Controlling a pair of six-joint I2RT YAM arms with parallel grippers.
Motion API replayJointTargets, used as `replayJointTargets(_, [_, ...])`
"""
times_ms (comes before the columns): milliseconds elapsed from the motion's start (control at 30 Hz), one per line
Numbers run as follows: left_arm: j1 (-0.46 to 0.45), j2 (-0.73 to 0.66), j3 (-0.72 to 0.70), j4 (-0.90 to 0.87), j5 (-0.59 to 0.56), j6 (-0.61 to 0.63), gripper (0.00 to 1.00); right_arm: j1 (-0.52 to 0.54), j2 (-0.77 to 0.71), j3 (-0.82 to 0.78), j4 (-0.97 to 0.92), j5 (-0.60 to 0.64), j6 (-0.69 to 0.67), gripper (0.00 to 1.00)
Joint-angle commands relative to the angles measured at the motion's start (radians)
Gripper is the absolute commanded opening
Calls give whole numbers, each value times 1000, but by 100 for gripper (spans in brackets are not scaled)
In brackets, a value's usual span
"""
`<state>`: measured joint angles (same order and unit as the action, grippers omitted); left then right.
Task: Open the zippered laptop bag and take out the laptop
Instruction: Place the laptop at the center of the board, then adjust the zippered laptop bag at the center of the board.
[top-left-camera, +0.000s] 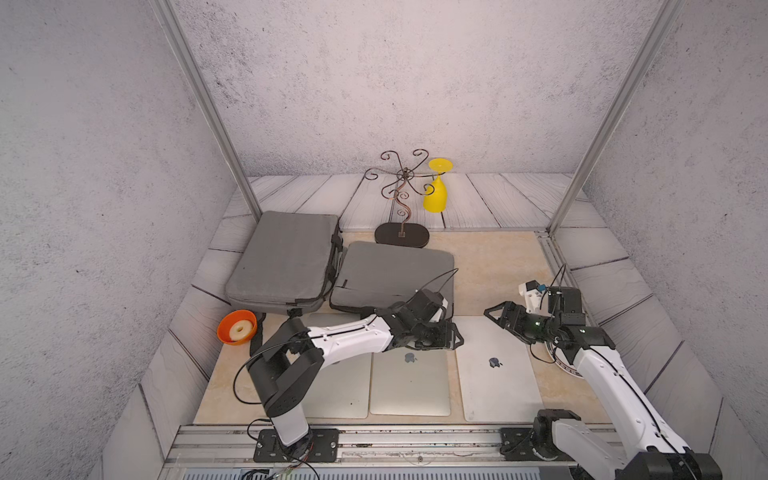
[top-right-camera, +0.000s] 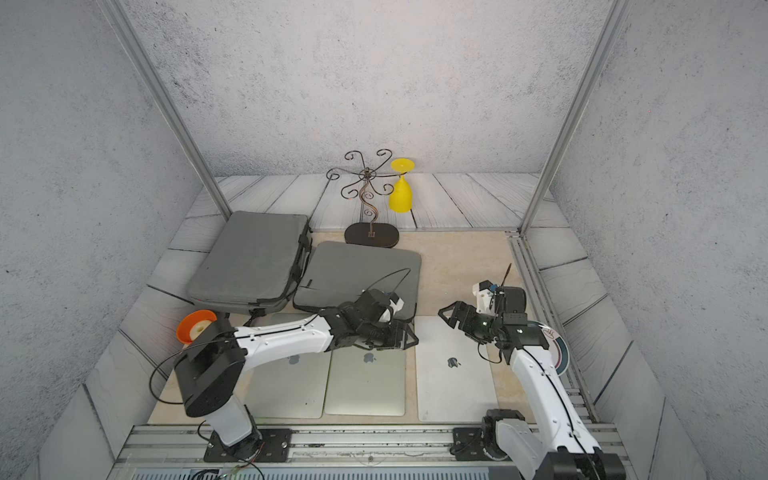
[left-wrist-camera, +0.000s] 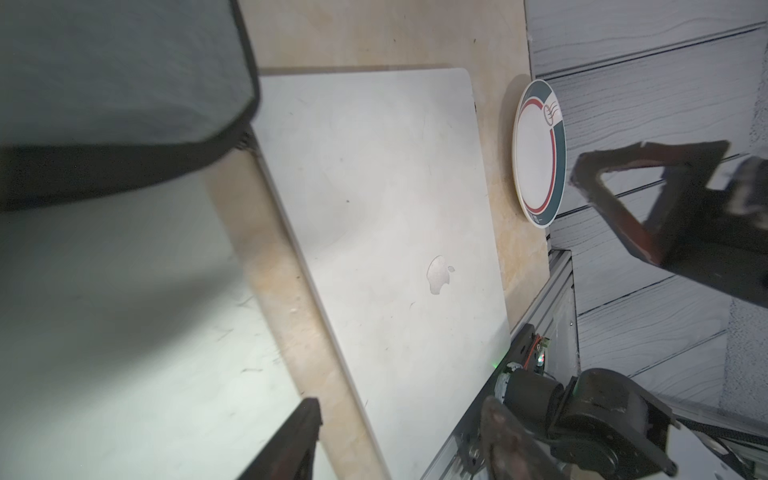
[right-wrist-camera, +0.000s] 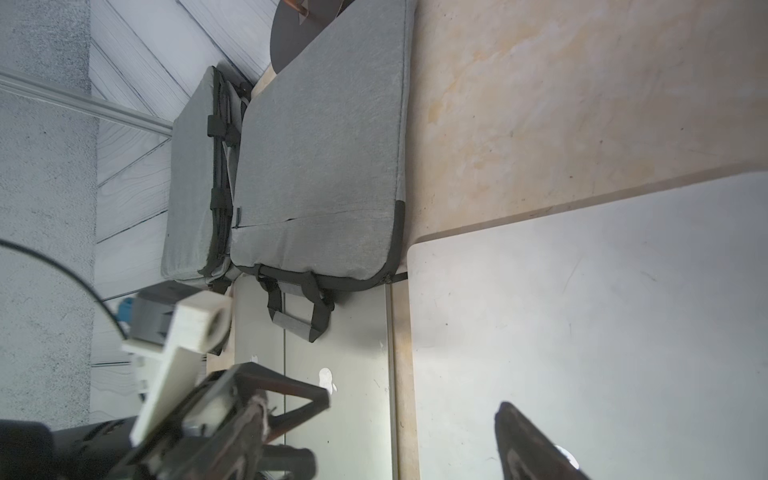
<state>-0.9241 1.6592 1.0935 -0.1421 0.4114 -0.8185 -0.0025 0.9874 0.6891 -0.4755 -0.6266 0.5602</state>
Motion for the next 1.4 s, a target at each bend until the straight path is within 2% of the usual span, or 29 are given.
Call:
replayJointTargets(0, [102,-90,19,-238,29,208,64,13,45,-15,73,-8,67,86])
replayJointTargets(167, [327,-182,10,-388,42,384,65,57,148,-13,170,15,113,86])
replayJointTargets(300, [494,-201,0,-413,31,466,65,112,260,32,217,50,117,87])
replayJointTargets(433, [639,-153,21,-443,25,537,65,162,374,85,268,72,124,85])
replayJointTargets(567, [742,-69,85,-513,-13,606,65,203,476,127,327,89,142,84])
replayJointTargets(833, [837,28,114,-459,-74,596,65,273,672,202,428,106,182,81])
replayJointTargets(1233, [857,145,129,-424,-157,620,65,305,860,316,407,133,143,76])
replayJointTargets(1367, [858,162,118,-380,-121,599,65,315,896,337,409,129,138,73])
